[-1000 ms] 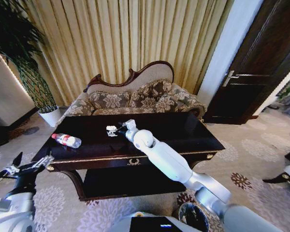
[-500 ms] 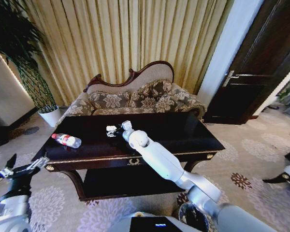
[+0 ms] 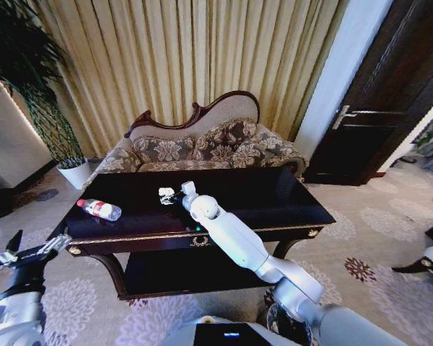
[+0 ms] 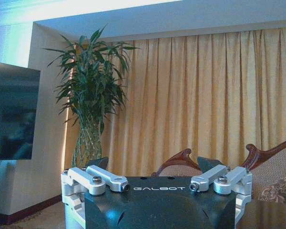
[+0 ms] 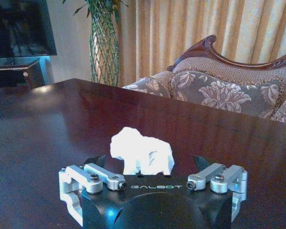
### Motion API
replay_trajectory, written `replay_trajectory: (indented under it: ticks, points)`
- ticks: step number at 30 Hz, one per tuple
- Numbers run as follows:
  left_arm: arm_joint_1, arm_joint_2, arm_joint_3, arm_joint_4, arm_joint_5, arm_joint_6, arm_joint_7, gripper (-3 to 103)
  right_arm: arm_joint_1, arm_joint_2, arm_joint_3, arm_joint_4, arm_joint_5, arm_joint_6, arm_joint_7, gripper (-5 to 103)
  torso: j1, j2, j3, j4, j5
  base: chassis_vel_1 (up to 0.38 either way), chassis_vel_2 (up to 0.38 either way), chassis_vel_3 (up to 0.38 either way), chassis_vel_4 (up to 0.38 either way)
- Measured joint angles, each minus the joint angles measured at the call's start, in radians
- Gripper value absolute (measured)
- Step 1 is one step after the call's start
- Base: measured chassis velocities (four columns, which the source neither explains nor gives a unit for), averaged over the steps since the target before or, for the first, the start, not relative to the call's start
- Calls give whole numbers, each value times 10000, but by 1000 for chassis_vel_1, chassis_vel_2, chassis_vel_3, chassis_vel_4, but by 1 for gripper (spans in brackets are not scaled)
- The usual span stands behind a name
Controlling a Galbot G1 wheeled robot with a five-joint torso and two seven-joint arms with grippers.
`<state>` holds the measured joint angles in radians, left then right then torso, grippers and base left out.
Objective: Move to the front of the table and place the trash on the table into the trash bin.
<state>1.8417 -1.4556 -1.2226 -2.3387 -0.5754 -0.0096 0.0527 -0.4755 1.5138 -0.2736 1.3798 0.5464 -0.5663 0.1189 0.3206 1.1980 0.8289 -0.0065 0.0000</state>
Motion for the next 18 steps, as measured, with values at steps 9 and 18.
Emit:
replay_trajectory:
  ticks: [9, 18]
  points:
    - [16, 20, -35, 55, -72, -41, 8, 100, -133, -49, -16, -52, -119, 206, 0, 77, 0, 0, 0, 0, 0, 0, 0, 0, 0]
    - [60, 56, -35, 41, -76, -58, 21, 100, -382, -303, 130, 255, -161, 314, 1, 44, -1, 0, 0, -1, 1, 0, 0, 0, 0]
